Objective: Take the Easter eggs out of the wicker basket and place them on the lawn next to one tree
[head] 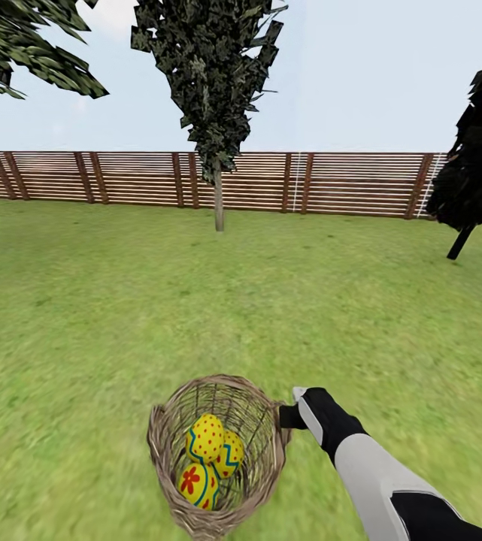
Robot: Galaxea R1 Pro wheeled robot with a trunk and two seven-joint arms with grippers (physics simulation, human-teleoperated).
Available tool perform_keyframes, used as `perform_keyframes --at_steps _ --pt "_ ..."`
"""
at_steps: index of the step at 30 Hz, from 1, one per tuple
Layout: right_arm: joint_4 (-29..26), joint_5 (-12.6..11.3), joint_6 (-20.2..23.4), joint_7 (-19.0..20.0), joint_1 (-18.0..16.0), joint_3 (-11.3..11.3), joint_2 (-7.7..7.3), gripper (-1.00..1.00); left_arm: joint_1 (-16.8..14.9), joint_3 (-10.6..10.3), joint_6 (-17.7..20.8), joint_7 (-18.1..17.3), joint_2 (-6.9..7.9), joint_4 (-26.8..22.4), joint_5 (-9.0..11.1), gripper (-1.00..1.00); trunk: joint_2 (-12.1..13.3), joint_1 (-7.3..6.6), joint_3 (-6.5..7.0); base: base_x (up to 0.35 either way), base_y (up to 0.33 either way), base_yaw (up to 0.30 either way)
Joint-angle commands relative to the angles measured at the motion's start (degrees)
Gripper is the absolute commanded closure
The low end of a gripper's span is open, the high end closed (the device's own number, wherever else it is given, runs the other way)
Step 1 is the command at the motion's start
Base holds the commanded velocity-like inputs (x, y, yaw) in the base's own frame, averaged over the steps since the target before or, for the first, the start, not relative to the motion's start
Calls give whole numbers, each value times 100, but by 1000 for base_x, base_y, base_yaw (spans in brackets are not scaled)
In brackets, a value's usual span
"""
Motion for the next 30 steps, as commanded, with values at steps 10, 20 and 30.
perform_keyframes --at_steps 10,20,30 --pt "-9 -74 20 -16 -3 -47 11 100 3 -24 -13 -8 9 -29 94 -100 -7 5 -7 338 0 0" --pt "-18 -74 20 -8 -4 -49 -5 100 25 12 2113 -1036 90 -3033 94 -100 -7 5 -7 281 0 0" --pt "-21 -74 20 -8 -4 -45 8 100 13 20 1716 -1627 83 -2320 44 -100 -7 5 -7 290 0 0"
